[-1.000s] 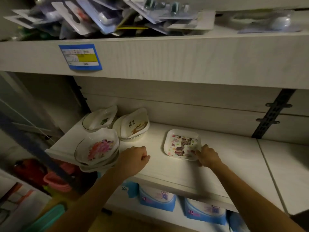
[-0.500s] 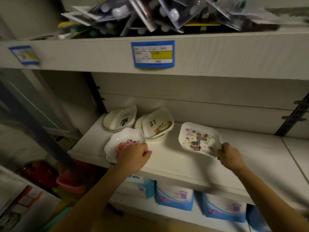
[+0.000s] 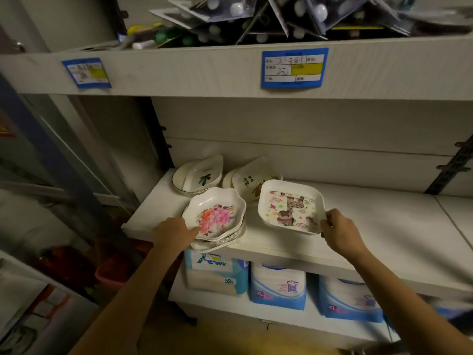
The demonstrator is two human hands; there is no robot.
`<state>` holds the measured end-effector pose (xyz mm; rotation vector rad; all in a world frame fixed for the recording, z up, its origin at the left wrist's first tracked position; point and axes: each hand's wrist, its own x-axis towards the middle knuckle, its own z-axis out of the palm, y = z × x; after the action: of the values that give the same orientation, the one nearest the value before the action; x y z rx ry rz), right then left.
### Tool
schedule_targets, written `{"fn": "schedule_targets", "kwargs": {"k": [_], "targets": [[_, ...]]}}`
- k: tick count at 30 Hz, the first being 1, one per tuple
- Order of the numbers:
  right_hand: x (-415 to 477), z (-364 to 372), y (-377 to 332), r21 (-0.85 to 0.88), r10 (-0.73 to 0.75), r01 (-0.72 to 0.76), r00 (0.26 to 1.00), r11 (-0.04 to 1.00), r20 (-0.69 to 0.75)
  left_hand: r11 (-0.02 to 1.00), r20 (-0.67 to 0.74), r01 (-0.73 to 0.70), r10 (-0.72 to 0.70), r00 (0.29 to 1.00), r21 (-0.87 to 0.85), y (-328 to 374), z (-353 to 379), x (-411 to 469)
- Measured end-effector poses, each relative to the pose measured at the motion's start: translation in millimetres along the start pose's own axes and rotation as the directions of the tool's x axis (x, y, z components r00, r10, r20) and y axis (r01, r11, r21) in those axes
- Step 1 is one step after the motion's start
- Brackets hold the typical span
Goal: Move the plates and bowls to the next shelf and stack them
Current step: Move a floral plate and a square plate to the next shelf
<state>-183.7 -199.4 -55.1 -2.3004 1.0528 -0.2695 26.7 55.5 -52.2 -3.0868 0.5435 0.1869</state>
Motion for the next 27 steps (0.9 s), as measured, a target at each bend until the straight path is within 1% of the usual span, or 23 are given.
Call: {"fn": "schedule_targets", "kwargs": {"k": [7,9,12,16,20,24,27], "targets": [[-18,1,-3,-0.001,0.044,-0.044,0.999,0.999,-0.006,0.973,0.164,0.066,-0.03,0.986,-0.221,-5,-9,8],[-21,-1,-2,0.003,0.049,-0.049,0.999,0.999,-0.014,0.963,0.207,0.073,-0.019,0.978,-0.26,-7,-14,10],[-24,-3,0,0.003,0.061,-0.061,0.998,0.998,-0.02,0.96,0.23,0.041,0.025,0.973,-0.277,-6,-19,11],[-26,-8,1,0.003,0.072,-0.072,0.997,0.997,-0.021,0.954,0.192,0.019,0.04,0.981,-0.298,-6,-21,11],[-29,-13,3,0.012,0.079,-0.079,0.996,0.997,-0.031,0.923,0.147,0.007,0.054,0.988,-0.386,-9,-23,11],[-37,-20,6,0.024,0.1,-0.099,0.993,0.995,-0.063,0.905,0.059,-0.069,0.103,0.993,-0.421,-7,-33,6],[-47,-28,12,0.034,0.126,-0.123,0.988,0.992,-0.094,0.894,0.011,-0.147,0.167,0.986,-0.423,1,-41,1]]}}
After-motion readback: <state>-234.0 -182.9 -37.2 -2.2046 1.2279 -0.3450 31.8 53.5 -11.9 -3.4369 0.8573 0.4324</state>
